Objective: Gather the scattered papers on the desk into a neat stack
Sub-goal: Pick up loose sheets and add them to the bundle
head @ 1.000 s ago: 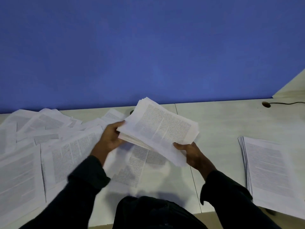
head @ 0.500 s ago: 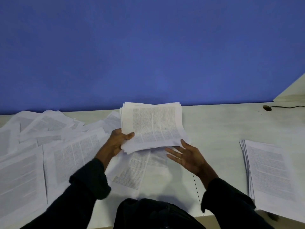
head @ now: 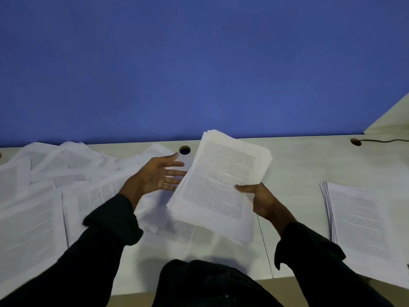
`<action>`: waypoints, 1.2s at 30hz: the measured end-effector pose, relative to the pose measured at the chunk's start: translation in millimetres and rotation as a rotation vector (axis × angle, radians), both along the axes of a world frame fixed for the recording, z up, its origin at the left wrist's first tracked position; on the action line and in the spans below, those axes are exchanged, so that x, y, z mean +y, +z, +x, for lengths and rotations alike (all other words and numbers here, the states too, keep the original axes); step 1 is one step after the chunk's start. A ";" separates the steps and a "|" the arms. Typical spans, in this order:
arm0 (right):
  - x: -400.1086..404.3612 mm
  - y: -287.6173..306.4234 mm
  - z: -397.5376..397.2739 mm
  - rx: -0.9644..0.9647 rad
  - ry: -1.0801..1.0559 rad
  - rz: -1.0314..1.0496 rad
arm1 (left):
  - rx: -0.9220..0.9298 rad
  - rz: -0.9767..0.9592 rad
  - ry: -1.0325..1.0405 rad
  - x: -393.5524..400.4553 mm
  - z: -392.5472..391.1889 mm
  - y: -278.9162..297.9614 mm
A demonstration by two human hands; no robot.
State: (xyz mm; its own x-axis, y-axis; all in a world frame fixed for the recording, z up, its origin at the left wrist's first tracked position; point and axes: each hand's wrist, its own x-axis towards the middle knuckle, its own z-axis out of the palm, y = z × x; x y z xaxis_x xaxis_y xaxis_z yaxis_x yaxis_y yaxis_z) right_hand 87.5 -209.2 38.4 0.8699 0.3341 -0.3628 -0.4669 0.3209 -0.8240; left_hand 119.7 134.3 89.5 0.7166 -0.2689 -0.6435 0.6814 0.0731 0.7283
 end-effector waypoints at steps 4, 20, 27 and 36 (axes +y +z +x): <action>21.9 6.7 -2.8 0.031 -0.144 -0.037 | -0.129 0.003 -0.148 -56.4 -18.9 2.8; -108.8 -5.5 -108.9 0.082 -0.481 -0.575 | -0.397 0.337 -0.231 -209.3 -60.8 -67.5; -261.2 -27.0 -137.0 0.161 -0.645 -1.038 | -0.357 0.445 -0.355 -381.9 -69.4 -76.8; -419.9 -44.3 -125.7 0.301 -0.440 -1.470 | -0.149 0.658 -0.368 -574.7 -71.3 -148.6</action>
State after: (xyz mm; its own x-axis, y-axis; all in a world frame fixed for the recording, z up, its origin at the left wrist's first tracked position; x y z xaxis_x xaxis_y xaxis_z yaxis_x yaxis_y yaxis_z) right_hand -38.2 -629.1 -5.9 0.6384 -0.7077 -0.3027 -0.7555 -0.5008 -0.4224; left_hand 48.4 -440.4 -59.1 0.7467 -0.1021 -0.6573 0.4694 -0.6193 0.6294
